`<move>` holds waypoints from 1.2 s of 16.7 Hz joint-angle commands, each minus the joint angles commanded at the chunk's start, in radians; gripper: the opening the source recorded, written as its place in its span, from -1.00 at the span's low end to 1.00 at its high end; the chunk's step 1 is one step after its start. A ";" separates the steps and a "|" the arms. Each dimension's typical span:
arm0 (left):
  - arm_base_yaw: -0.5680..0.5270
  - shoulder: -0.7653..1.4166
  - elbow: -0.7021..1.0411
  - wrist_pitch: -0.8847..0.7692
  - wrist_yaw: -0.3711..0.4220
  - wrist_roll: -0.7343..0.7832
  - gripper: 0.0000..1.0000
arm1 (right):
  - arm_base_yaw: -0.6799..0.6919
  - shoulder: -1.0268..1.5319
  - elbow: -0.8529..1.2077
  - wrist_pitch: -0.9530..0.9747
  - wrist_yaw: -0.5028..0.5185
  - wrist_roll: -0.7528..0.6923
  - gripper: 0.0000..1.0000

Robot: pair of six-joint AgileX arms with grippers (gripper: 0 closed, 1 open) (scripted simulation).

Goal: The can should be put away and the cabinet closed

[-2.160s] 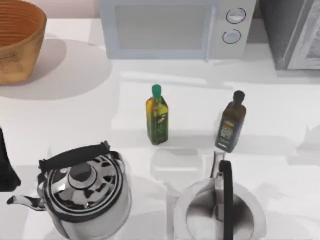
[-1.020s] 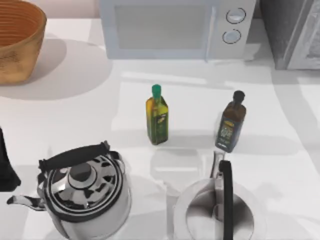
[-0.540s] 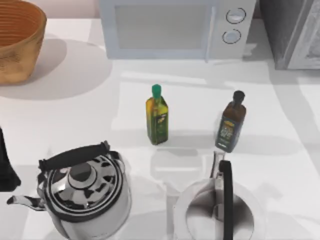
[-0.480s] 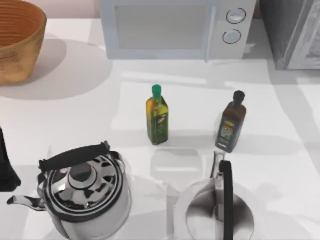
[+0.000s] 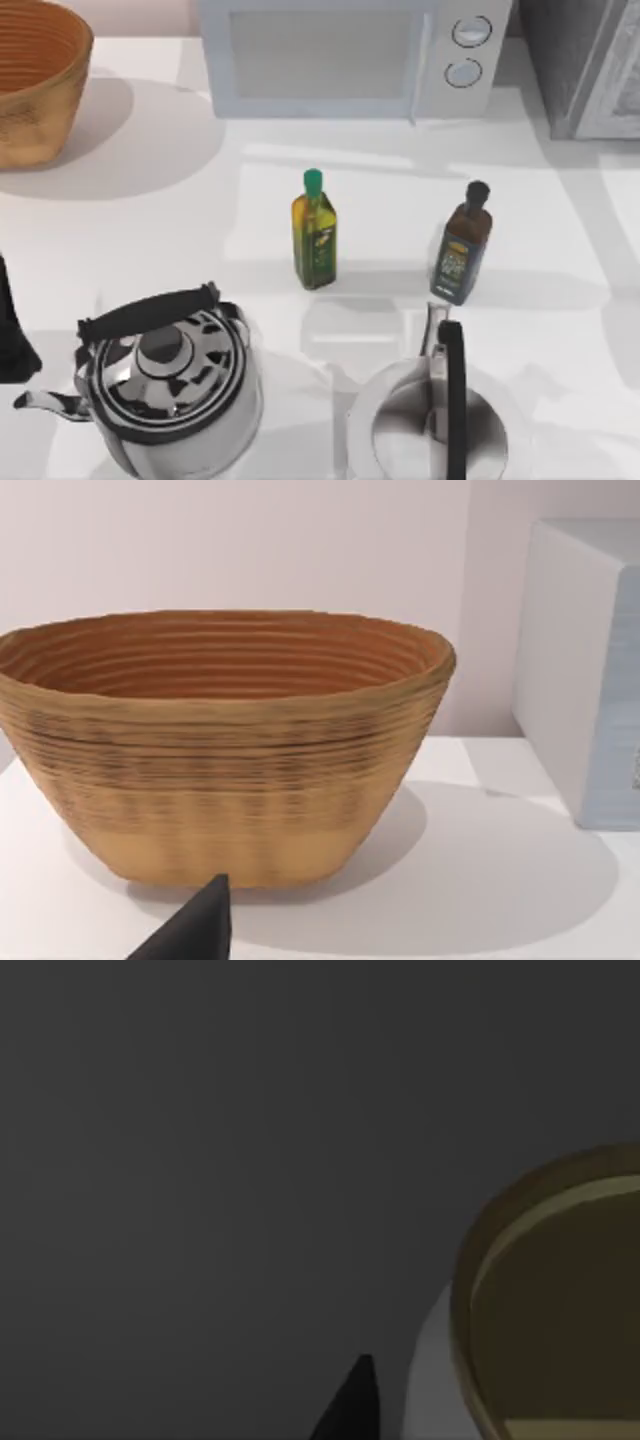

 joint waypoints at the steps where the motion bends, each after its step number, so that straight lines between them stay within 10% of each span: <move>1: 0.000 0.000 0.000 0.000 0.000 0.000 1.00 | -0.006 0.052 0.073 -0.018 -0.005 0.000 -1.00; 12: 0.000 0.000 0.000 0.000 0.000 0.000 1.00 | -0.032 0.246 0.332 -0.083 -0.026 -0.002 -1.00; 20: 0.000 0.000 0.000 0.000 0.000 0.000 1.00 | -0.032 0.246 0.332 -0.083 -0.026 -0.002 0.21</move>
